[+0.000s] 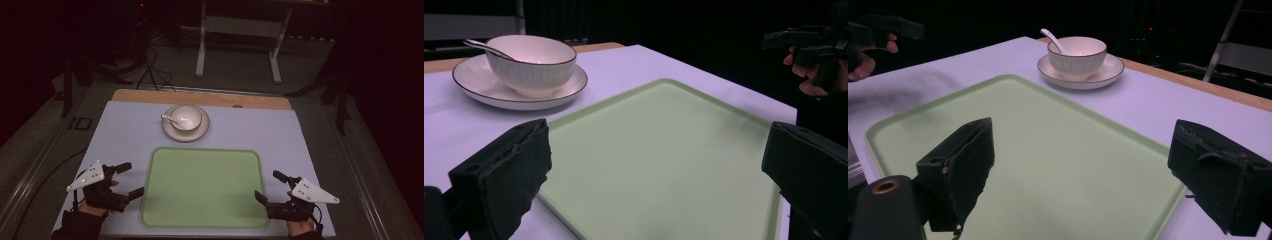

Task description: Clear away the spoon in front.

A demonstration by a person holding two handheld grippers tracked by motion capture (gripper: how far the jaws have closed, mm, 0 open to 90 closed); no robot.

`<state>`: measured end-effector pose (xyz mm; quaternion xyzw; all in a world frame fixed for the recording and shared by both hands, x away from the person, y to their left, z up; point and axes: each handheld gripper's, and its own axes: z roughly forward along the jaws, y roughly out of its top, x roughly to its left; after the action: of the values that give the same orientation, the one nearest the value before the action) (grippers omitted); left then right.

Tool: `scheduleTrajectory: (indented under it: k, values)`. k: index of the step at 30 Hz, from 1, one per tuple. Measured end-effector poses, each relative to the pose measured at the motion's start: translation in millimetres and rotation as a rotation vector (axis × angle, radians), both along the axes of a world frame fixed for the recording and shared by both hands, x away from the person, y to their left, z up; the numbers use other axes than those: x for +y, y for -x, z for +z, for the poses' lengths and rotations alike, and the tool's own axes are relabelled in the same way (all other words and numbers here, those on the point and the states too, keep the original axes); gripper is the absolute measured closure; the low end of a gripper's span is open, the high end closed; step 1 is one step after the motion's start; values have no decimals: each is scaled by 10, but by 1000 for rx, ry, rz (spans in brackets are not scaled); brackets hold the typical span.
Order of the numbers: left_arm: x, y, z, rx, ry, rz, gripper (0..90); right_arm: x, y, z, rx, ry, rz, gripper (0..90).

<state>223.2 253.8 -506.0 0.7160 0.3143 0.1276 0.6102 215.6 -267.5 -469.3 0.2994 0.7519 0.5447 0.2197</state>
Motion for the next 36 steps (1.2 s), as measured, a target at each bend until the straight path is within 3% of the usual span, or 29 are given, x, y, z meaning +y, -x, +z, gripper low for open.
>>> scheduleTrajectory:
  k: [11,15,17,24,27,29,36]
  values:
    - [-151,16,80,-1,0,-63,0,25,50,97,-38,-8,-17,91]
    - [-260,14,180,0,10,-112,0,47,59,120,-48,1,-18,101]
    - [-307,9,247,-3,10,-128,0,41,47,126,-16,-23,11,114]
    - [-454,-101,450,19,-33,-196,0,72,94,148,-76,-26,12,131]
    - [-502,-165,525,14,-49,-205,0,80,107,161,-83,-16,3,135]
    - [-521,-201,571,-2,-71,-199,0,84,99,156,-64,-16,11,141]
    - [-529,-390,700,-18,-64,-173,0,125,113,148,-80,26,-8,139]
